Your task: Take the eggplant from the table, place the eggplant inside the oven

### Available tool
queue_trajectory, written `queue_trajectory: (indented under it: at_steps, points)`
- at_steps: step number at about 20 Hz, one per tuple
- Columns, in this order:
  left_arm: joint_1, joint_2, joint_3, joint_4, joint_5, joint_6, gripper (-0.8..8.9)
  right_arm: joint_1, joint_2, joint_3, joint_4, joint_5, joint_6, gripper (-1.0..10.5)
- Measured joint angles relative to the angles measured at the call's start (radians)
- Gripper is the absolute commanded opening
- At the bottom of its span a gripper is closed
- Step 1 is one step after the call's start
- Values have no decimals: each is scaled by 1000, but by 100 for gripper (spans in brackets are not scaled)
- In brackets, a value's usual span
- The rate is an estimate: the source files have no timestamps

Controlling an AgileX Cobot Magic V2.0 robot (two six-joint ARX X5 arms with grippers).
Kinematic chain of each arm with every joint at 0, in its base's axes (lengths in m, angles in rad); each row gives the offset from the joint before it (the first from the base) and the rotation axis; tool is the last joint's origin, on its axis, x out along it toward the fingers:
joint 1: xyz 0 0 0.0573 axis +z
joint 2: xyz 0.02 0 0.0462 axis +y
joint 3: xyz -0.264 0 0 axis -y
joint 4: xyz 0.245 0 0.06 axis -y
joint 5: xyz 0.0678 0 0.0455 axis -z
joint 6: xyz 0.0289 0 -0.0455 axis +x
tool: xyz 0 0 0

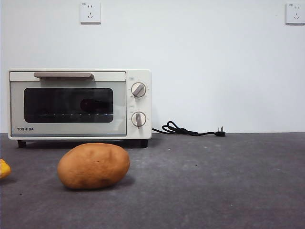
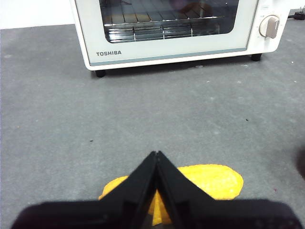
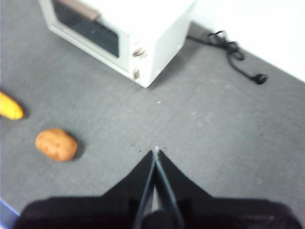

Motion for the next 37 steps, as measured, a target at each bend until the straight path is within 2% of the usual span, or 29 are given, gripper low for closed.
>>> queue_trajectory:
  at_steps: [3, 6, 11, 16, 19, 24, 26, 31, 37]
  points:
    - [0, 0, 0, 0, 0, 0, -4, -108, -119, 0, 0, -71, 4, 1]
    - [0, 0, 0, 0, 0, 0, -4, -266, -243, 0, 0, -69, 3, 1]
    - [0, 3, 0, 0, 0, 0, -4, -440, -461, 0, 0, 105, 3, 1]
    - [0, 3, 0, 0, 0, 0, -4, -544, -621, -6, 0, 108, 3, 1]
    - [0, 3, 0, 0, 0, 0, -4, -574, -697, -73, 0, 108, 3, 1]
    - [0, 5, 0, 0, 0, 0, -4, -583, -835, -366, 28, 108, 3, 1]
    - [0, 5, 0, 0, 0, 0, -4, -583, -913, -534, 157, 104, 3, 1]
    - [0, 6, 0, 0, 0, 0, -4, -583, -1097, -1027, 609, 90, 4, 1]
    - [0, 6, 0, 0, 0, 0, -4, -582, -1186, -1455, 959, 39, 47, 1]
